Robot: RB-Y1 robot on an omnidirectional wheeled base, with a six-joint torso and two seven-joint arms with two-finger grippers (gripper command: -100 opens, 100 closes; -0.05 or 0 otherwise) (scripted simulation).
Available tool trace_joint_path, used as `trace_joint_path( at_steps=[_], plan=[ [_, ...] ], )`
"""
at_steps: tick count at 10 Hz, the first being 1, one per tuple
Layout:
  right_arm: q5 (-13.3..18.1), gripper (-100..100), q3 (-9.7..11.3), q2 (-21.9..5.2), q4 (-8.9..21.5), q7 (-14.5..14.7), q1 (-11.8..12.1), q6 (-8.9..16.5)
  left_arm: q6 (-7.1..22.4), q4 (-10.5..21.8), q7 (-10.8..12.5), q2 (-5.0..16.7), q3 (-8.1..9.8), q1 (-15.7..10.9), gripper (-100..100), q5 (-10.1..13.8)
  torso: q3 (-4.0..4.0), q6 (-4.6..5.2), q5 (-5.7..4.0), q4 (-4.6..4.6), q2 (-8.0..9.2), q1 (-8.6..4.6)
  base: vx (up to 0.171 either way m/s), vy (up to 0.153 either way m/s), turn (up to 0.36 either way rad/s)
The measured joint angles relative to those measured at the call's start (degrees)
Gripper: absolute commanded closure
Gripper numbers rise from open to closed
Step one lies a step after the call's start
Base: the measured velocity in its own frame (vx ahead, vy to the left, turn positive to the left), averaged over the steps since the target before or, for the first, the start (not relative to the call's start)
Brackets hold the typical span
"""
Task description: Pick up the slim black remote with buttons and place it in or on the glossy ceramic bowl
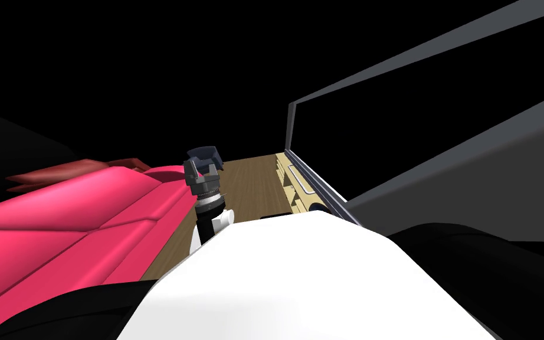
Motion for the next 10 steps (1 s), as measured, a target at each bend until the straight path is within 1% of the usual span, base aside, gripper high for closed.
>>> trace_joint_path(
  at_steps=[4, 5, 6, 7, 8, 10],
  plan=[
    [0.02, 100, -0.13, -0.12, -0.11, 0.05, -0.15, 0.08, 0.0, 0.0, 0.0, 0.0, 0.0, 0.0, 0, 0.0, 0.01, 0.16, -0.22, -0.05, 0.07, -0.28, 0.002, 0.0, 0.007],
    [0.03, 0, -0.13, -0.12, -0.12, 0.07, -0.15, 0.08, 0.0, 0.0, 0.0, 0.0, 0.0, 0.0, 0, 0.0, 0.02, 0.17, -0.22, -0.05, 0.08, -0.29, 0.0, 0.0, 0.0],
    [0.03, 100, -0.13, -0.12, -0.12, 0.07, -0.15, 0.08, 0.0, 0.0, 0.0, 0.0, 0.0, 0.0, 0, 0.0, 0.02, 0.17, -0.22, -0.05, 0.08, -0.29, 0.04, -0.009, -0.121],
    [-1.1, 100, -0.07, -1.24, -0.89, 0.66, 0.34, -0.03, 0.0, 0.0, 0.0, 0.0, 0.01, 0.01, 0, 0.0, -0.04, 0.23, -0.19, -0.09, -0.02, -0.31, 0.054, -0.006, -0.1],
    [-0.39, 100, -0.33, -2.38, -2.21, -0.08, 1.08, -0.4, 0.0, 0.0, 0.0, 0.0, 0.0, 0.01, 0, 0.0, -0.08, 0.19, -0.2, -0.09, -0.09, -0.3, 0.048, 0.001, -0.049],
    [-0.64, 100, -0.58, -4.24, -3.94, -0.63, 1.76, -1.01, 0.0, 0.0, 0.0, 0.0, 0.0, 0.01, 0, 0.0, -0.1, 0.19, -0.21, -0.09, -0.13, -0.3, 0.035, -0.004, -0.03]
  ],
)
